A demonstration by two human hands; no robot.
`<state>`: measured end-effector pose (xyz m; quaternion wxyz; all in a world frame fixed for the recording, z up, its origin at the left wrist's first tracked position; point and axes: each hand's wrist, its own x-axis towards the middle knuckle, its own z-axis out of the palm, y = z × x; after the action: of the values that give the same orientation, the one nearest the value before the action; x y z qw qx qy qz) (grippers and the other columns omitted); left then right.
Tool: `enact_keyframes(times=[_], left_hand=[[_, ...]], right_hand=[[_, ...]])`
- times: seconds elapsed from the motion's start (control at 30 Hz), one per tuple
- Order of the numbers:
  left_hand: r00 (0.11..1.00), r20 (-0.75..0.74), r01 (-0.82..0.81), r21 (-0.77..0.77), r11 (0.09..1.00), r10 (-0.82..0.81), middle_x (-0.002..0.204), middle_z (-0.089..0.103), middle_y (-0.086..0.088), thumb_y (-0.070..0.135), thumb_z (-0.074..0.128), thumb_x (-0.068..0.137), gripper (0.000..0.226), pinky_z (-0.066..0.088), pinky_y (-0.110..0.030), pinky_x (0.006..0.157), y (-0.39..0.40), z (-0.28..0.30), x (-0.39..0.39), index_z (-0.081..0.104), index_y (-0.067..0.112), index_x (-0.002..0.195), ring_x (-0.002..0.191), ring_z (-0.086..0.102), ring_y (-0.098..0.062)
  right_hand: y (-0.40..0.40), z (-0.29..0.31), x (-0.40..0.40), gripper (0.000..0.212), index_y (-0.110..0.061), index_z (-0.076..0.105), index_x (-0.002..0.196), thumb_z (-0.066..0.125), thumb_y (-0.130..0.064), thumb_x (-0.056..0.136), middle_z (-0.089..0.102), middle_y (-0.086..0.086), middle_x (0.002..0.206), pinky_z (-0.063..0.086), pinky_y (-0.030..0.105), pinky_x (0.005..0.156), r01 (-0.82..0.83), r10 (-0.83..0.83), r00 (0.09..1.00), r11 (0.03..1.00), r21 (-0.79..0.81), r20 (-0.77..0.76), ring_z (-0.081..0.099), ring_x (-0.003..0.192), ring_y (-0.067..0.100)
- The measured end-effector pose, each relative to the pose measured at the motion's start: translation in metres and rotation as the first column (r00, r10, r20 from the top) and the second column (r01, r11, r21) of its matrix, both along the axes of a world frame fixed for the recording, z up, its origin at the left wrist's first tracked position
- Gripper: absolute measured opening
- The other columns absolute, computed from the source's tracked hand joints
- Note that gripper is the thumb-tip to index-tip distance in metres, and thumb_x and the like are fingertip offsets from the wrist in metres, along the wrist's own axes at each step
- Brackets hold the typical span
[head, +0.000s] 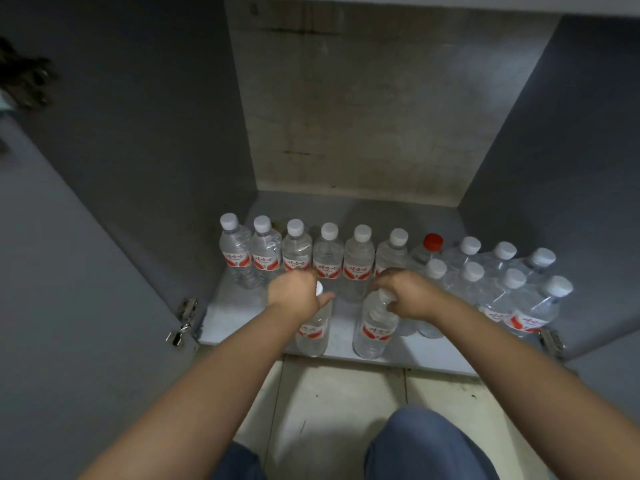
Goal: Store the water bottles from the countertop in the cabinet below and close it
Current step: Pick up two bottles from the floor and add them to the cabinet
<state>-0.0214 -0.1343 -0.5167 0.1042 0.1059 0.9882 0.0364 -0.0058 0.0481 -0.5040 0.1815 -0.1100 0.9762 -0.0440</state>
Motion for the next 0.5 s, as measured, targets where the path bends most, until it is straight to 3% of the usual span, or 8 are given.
enact_keyframes(times=[0.1,0.27,0.5], left_hand=[[0.994,0.040,0.101,0.064,0.993,-0.103,0.129,0.054,-0.012,0.039,0.055,0.091,0.046,0.048,-0.037,0.092,-0.008,0.003,-0.002,0.050,0.014,0.129,0.117,0.054,-0.029],[0.951,0.123,0.269,0.132,0.954,-0.285,0.141,0.049,-0.010,0.013,0.059,0.089,0.051,0.042,-0.035,0.106,-0.019,0.005,-0.007,0.044,0.016,0.139,0.126,0.049,-0.026],[0.950,0.055,0.304,0.086,0.949,-0.309,0.130,0.055,-0.012,0.014,0.052,0.094,0.032,0.043,-0.032,0.096,0.005,0.001,-0.005,0.052,0.008,0.125,0.119,0.053,-0.026]], right_hand=[[0.001,0.003,0.004,0.038,-0.011,0.058,0.123,0.063,-0.022,0.087,0.059,0.011,0.125,0.050,0.037,0.095,0.072,-0.072,0.997,0.997,0.026,-0.015,0.058,0.111,0.027],[-0.007,0.000,0.005,0.035,-0.008,0.058,0.122,0.059,-0.022,0.090,0.060,0.014,0.124,0.049,0.034,0.092,0.133,-0.131,0.991,0.990,0.049,-0.029,0.059,0.111,0.028],[0.000,-0.003,-0.001,0.032,-0.009,0.058,0.123,0.057,-0.013,0.091,0.062,0.013,0.122,0.048,0.031,0.093,0.239,-0.240,0.970,0.971,-0.013,-0.045,0.059,0.112,0.026]])
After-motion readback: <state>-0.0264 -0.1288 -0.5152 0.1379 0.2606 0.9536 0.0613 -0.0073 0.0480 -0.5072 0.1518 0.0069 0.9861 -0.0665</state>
